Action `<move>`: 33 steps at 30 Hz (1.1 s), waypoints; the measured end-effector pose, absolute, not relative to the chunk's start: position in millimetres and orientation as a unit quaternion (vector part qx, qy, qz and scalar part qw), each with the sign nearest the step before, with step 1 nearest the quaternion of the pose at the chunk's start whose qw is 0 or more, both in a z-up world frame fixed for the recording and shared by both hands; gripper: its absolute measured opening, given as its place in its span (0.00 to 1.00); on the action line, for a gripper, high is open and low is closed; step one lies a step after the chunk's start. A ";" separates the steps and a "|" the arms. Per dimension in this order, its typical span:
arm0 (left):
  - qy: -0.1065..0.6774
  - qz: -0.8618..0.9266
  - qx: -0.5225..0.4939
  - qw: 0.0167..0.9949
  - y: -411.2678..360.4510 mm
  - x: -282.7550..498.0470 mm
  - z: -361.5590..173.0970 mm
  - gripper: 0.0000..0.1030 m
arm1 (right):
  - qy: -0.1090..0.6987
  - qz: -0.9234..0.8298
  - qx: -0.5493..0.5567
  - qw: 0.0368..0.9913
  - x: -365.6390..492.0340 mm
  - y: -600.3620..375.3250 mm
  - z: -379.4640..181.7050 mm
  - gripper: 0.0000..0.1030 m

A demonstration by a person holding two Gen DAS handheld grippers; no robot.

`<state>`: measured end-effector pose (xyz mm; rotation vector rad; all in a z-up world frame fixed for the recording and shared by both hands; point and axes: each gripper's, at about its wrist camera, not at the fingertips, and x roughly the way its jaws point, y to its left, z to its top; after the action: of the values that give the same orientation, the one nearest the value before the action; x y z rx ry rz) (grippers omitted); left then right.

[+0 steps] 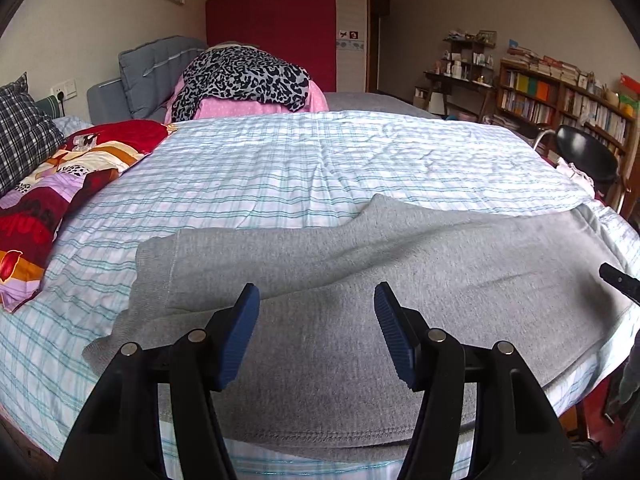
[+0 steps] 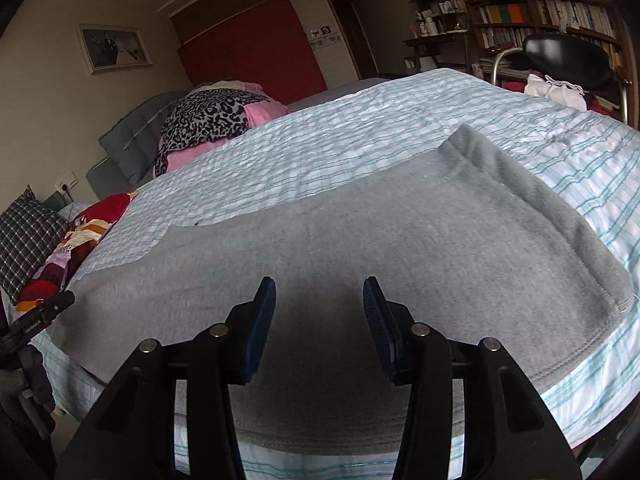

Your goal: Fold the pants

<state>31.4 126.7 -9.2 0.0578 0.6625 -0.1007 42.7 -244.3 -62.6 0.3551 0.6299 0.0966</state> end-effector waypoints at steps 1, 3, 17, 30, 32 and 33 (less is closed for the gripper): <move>0.326 -0.050 0.032 0.944 124.3 32.3 -11.0 0.58 | 0.311 0.061 0.164 0.934 46.6 -233.6 -62.3 0.46; 0.329 -0.054 0.036 0.942 120.9 34.3 -14.5 0.58 | 0.315 0.085 0.147 0.934 53.4 -212.6 -60.6 0.51; 0.344 -0.052 0.070 0.935 115.1 37.0 -37.9 0.58 | 0.360 0.199 0.048 0.910 70.4 -98.6 -74.2 0.63; 0.359 -0.058 0.101 0.926 103.8 31.2 -57.2 0.58 | 0.361 0.208 -0.014 0.909 56.4 -73.2 -86.8 0.71; 0.361 -0.059 0.105 0.925 103.0 29.5 -60.4 0.64 | 0.361 0.209 -0.017 0.909 53.9 -73.2 -88.6 0.72; 0.361 -0.062 0.107 0.924 102.1 28.8 -61.4 0.66 | 0.360 0.209 -0.020 0.909 52.2 -73.6 -89.4 0.72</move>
<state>28.8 102.1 -61.4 0.2192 0.7412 -0.1263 52.2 -73.6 -89.4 -0.0406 0.7428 0.4321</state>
